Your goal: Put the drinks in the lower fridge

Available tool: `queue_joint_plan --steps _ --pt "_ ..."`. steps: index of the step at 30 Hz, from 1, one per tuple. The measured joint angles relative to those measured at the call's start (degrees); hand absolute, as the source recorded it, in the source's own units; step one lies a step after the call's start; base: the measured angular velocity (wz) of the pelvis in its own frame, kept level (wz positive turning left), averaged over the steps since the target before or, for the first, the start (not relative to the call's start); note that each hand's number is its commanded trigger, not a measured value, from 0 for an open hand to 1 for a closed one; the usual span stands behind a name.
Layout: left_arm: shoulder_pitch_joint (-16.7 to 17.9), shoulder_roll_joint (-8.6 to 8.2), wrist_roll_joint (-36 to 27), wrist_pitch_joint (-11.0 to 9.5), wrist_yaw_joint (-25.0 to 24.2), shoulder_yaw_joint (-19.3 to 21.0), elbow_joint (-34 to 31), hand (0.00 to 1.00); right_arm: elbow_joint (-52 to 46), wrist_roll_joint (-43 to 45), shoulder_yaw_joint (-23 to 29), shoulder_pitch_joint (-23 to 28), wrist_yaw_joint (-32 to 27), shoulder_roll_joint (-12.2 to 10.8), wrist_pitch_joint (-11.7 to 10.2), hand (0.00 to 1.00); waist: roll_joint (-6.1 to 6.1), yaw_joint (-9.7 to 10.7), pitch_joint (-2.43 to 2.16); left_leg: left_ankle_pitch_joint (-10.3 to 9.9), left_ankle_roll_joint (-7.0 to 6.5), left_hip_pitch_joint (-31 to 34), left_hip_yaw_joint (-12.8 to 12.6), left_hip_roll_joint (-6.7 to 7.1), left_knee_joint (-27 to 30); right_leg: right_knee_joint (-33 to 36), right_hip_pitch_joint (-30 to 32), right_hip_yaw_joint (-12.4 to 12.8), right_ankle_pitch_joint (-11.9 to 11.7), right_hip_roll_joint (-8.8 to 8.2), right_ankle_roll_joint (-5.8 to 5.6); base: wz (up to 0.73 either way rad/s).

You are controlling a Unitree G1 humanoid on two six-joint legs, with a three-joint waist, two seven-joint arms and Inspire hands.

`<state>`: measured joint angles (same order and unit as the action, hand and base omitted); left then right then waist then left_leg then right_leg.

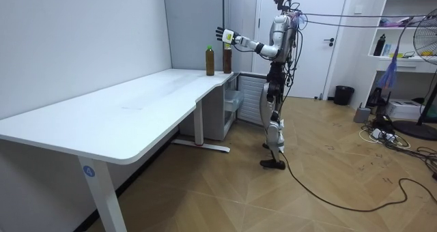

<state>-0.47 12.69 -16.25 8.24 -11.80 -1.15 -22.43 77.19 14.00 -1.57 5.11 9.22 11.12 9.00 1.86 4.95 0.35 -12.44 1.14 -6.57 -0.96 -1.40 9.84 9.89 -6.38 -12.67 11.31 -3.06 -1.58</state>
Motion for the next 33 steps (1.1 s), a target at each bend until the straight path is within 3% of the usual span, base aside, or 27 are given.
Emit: queue_joint_plan --steps 13,21,22,30,33 --pt "0.3 0.0 0.0 0.2 -0.1 -0.3 2.2 0.0 -1.7 0.0 0.0 0.1 -0.7 0.0 0.4 0.0 -0.85 -0.2 0.38 0.0 0.0 -0.2 -0.4 -0.04 -0.1 0.0 0.1 0.9 0.0 0.12 0.04 -0.02" --pt "0.3 0.01 0.1 0.2 -0.1 -1.1 4.1 0.0 -1.7 0.0 0.0 0.0 -1.0 0.0 0.4 0.0 -0.64 -0.2 0.19 0.0 0.0 -0.4 -0.5 -0.06 -0.1 0.5 0.4 1.3 0.0 0.12 0.06 0.0" --pt "0.4 0.01 0.1 0.2 -0.1 -1.4 5.2 0.0 -1.6 0.0 0.0 0.0 -0.9 0.0 0.5 0.0 -1.09 -0.3 0.49 0.0 0.0 -0.8 -0.5 -0.08 -0.2 0.7 0.2 1.4 0.0 0.13 0.06 -0.04" --pt "2.0 0.01 0.0 0.6 -0.3 -1.6 6.7 0.0 -1.8 -0.1 0.0 0.0 -0.2 -0.1 0.6 0.0 -0.94 -0.4 0.29 0.0 0.0 -0.5 -0.7 -0.08 -0.1 0.7 0.8 1.6 0.0 0.13 0.07 0.01" --pt "2.6 0.01 0.1 0.6 -0.2 -1.6 6.7 0.0 -1.5 -0.2 0.0 0.2 -0.2 -0.1 0.6 0.0 -0.94 -0.5 -0.14 0.0 0.0 -0.2 -0.7 -0.08 0.0 0.7 0.7 1.7 0.0 0.17 0.09 0.0"
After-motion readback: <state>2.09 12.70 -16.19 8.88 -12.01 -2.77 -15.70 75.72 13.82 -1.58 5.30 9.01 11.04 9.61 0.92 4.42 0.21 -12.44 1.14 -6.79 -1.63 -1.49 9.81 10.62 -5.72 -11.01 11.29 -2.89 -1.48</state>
